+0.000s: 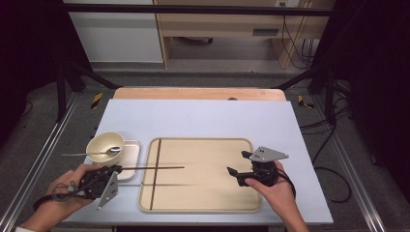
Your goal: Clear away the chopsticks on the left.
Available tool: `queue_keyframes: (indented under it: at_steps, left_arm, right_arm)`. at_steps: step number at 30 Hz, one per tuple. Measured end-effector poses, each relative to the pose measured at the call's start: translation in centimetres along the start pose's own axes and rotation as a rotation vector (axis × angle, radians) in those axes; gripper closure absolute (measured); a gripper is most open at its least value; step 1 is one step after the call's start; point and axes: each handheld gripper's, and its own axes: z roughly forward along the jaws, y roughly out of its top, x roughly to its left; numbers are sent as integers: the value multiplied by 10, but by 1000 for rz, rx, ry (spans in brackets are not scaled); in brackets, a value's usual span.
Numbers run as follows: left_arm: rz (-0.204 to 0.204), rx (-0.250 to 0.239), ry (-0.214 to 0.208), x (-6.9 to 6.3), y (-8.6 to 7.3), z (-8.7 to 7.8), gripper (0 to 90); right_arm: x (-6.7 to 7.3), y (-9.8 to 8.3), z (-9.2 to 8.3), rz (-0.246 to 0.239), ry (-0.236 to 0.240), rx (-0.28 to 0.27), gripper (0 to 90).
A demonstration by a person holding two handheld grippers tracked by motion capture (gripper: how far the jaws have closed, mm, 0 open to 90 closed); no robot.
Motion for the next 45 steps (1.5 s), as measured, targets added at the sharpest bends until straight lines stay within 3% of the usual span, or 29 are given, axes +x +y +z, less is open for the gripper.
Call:
queue_keyframes:
  at_steps: [3,4,6,7,8,13,14,18,29,45]
  left_arm:
    - [14,-12,-4,1,11,7,850]
    - [20,-22,-6,2,16,10,850]
    - [30,-53,-16,1,30,20,850]
    - [30,-53,-16,1,30,20,850]
    - [48,-63,-22,0,39,26,850]
    - [68,-86,-31,-1,56,33,850]
    - [78,-102,-32,-2,63,36,849]
    - [91,-122,-34,-3,74,40,849]
    - [102,-145,-33,-6,84,43,849]
    - [106,-166,-25,-7,89,44,849]
  right_arm:
    - [3,8,3,-2,38,27,274]
    - [6,16,6,-14,83,63,315]
    - [12,24,10,-27,116,92,360]
    - [12,24,10,-27,116,92,360]
    - [18,33,15,-42,153,120,391]
    - [31,48,27,-70,210,186,464]
    - [36,54,35,-72,240,216,491]
    - [46,62,50,-84,281,263,534]
    - [65,72,85,-125,346,364,595]
    - [71,74,106,-128,395,433,641]
